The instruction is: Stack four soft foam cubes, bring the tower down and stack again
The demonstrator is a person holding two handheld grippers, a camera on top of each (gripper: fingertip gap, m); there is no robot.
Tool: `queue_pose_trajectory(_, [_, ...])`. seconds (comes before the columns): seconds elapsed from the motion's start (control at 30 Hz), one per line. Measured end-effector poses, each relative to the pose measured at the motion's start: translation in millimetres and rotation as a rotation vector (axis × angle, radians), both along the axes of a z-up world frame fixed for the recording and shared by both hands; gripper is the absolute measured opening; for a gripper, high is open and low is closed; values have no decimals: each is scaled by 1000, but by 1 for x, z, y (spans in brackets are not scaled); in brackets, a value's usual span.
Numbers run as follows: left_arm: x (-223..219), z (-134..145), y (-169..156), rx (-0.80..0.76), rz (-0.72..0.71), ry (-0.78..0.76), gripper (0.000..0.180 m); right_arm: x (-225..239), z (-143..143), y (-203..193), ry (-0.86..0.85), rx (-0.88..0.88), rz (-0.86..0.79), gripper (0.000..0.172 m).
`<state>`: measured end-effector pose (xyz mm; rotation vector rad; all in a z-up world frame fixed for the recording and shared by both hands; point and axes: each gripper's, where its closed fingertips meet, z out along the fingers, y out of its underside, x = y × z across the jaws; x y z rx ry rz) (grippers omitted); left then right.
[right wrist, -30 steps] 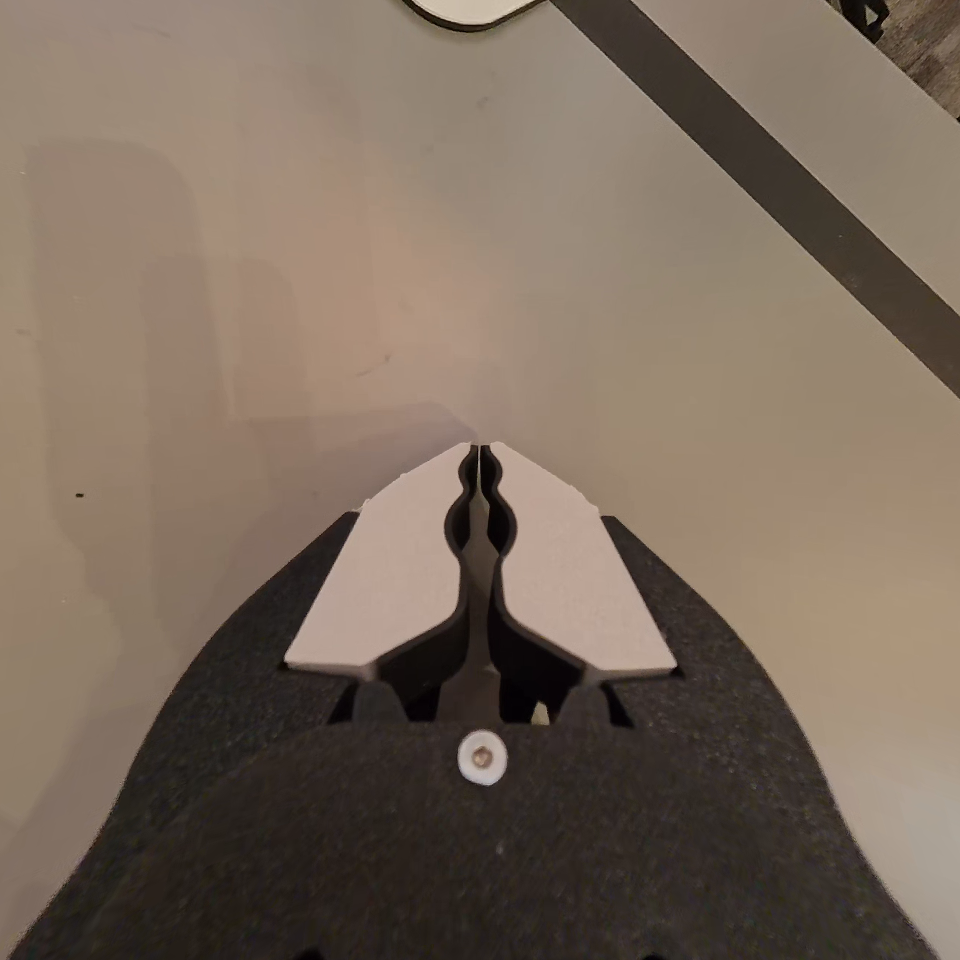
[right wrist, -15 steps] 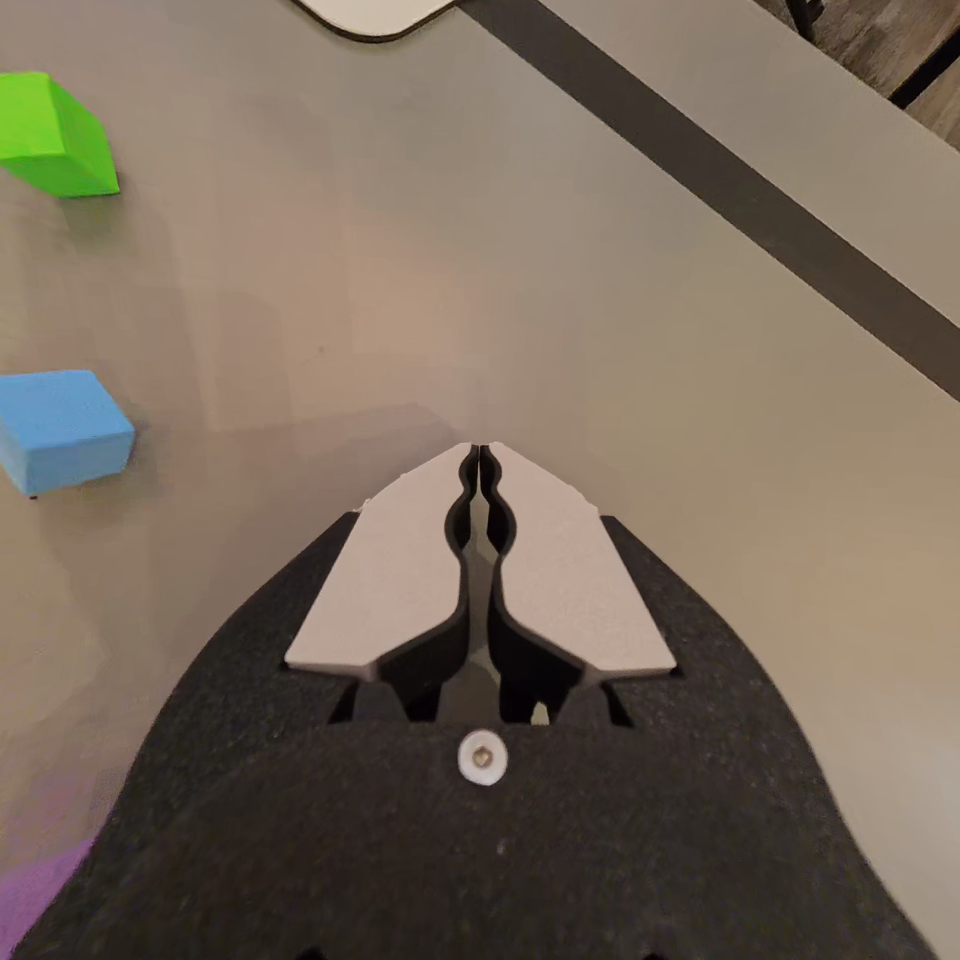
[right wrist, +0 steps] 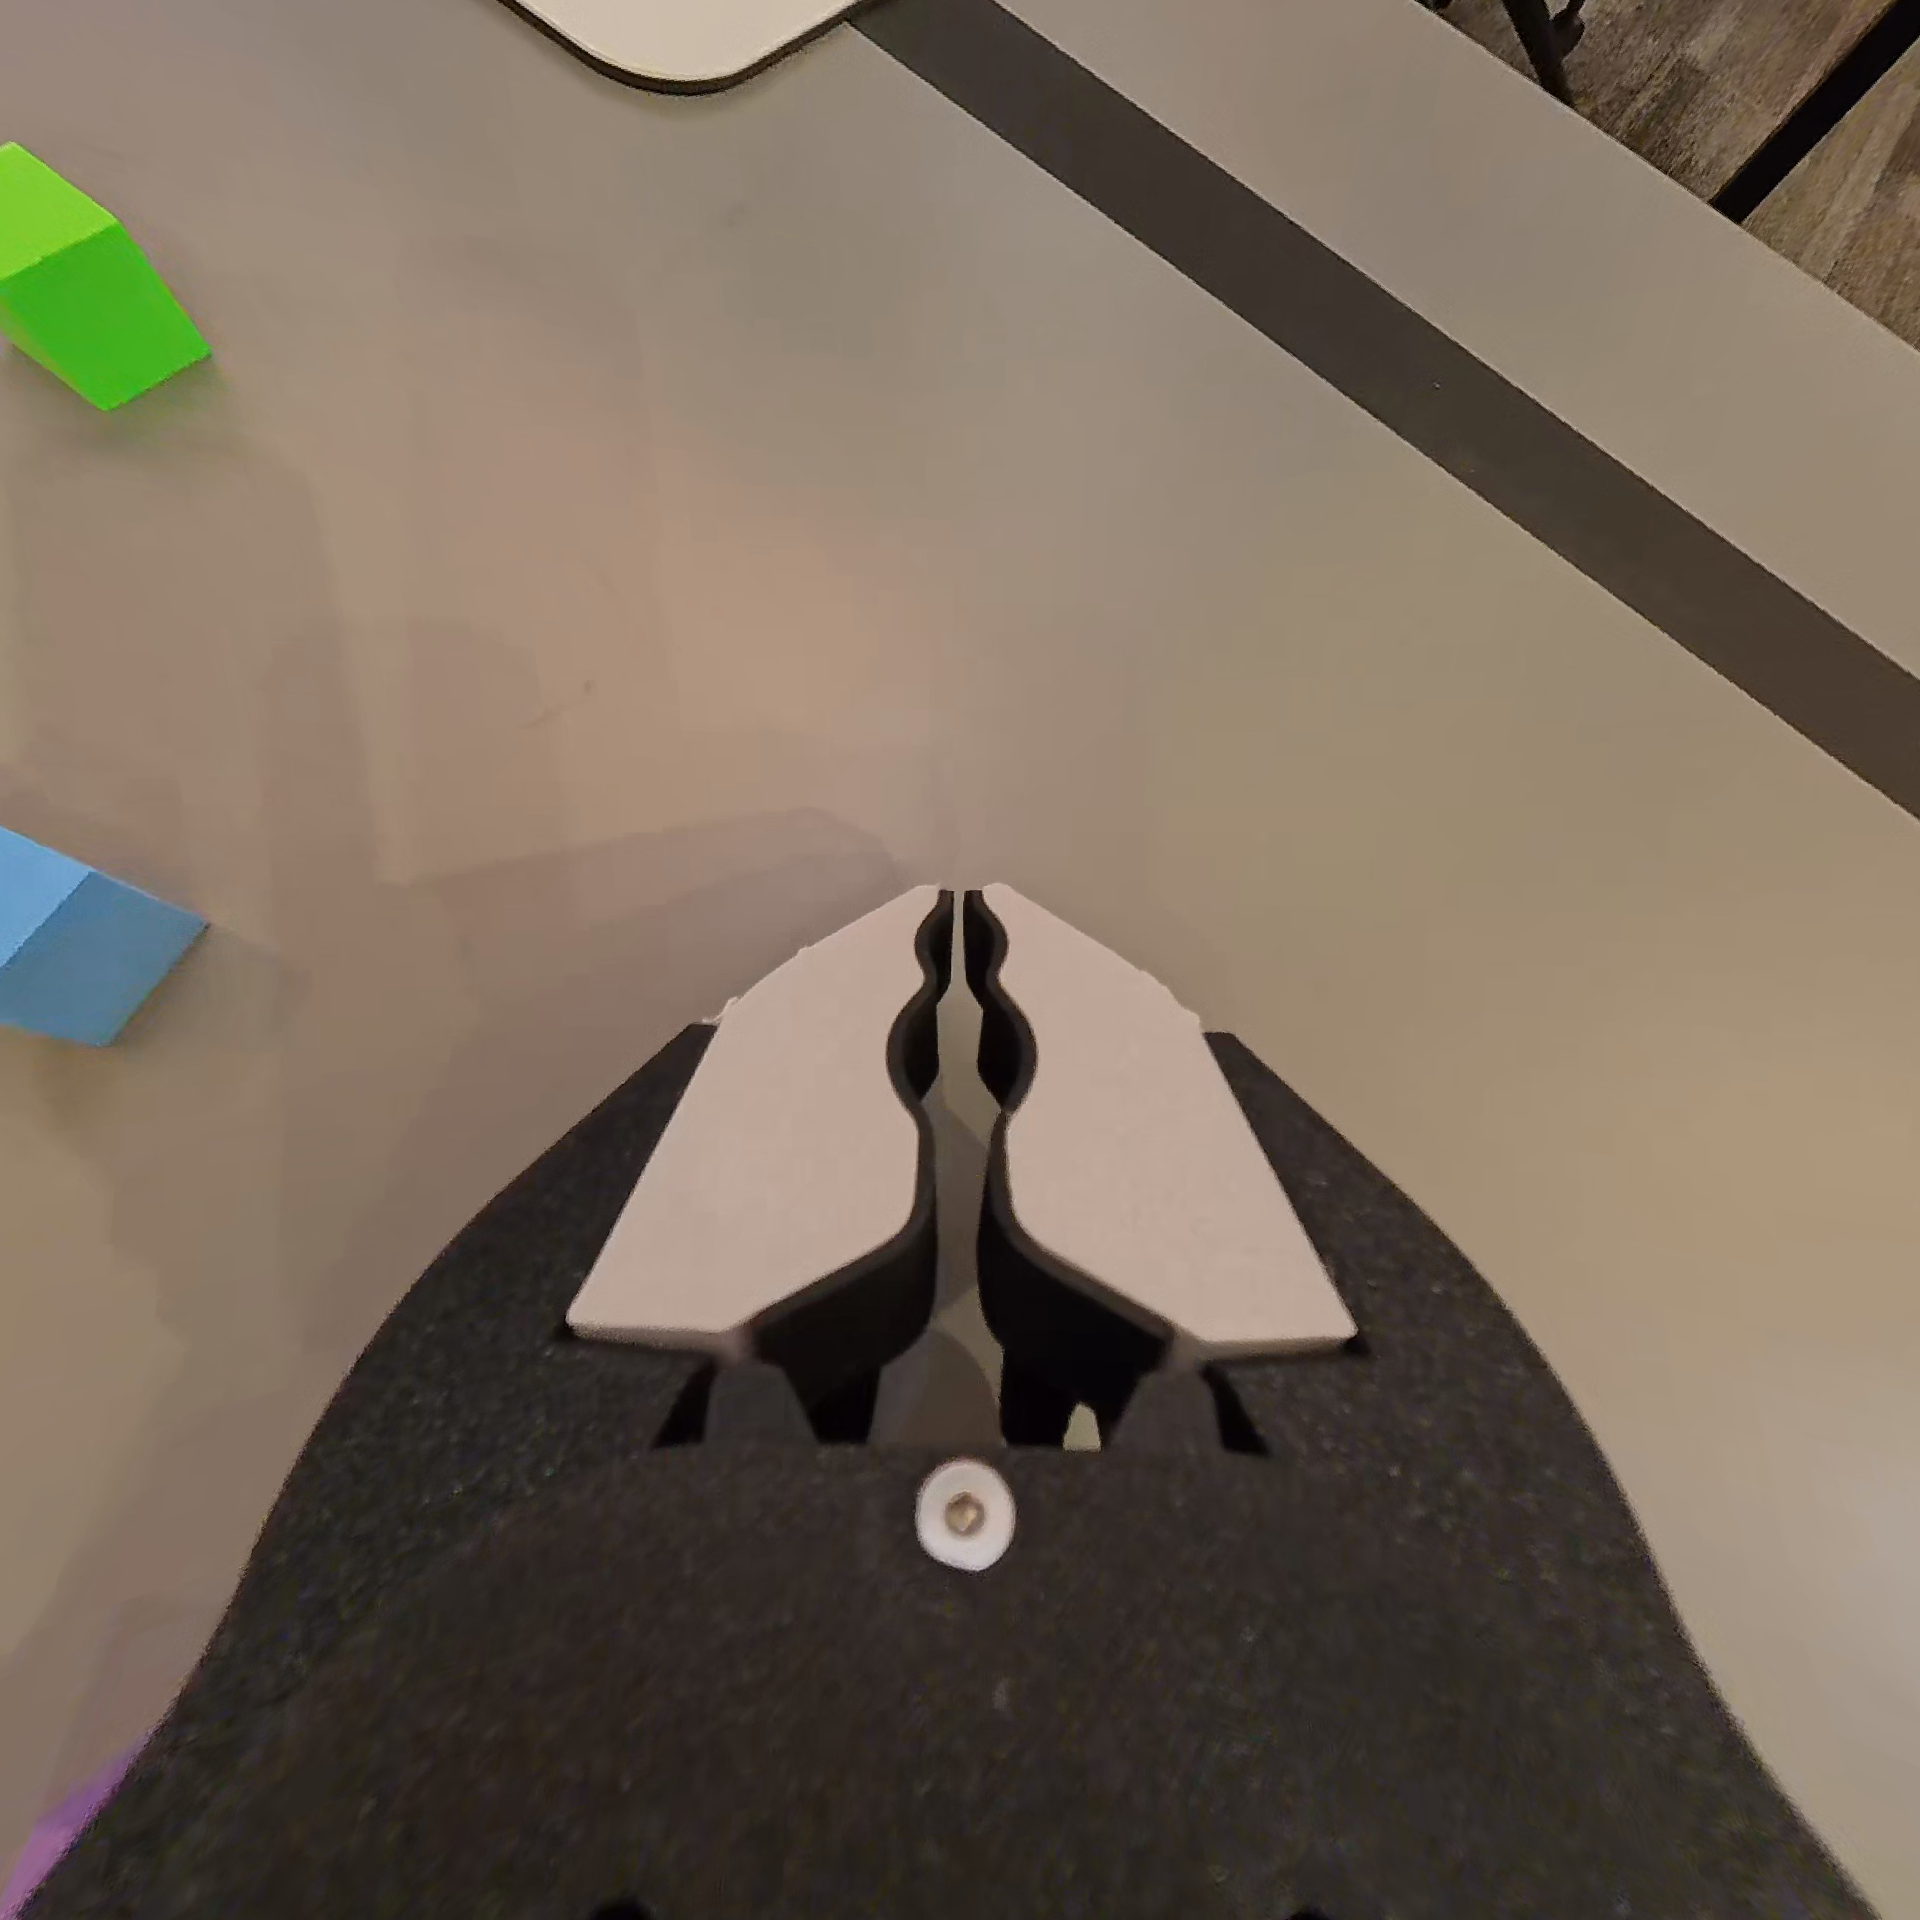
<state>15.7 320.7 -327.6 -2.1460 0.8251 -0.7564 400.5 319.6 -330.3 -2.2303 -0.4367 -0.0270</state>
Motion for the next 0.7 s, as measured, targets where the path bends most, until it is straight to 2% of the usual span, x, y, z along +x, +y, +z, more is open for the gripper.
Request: queue_pose_trajectory(0.7, [9, -3, -11, 34, -88, 55, 5, -9, -7, 0, -66, -24, 55, 7])
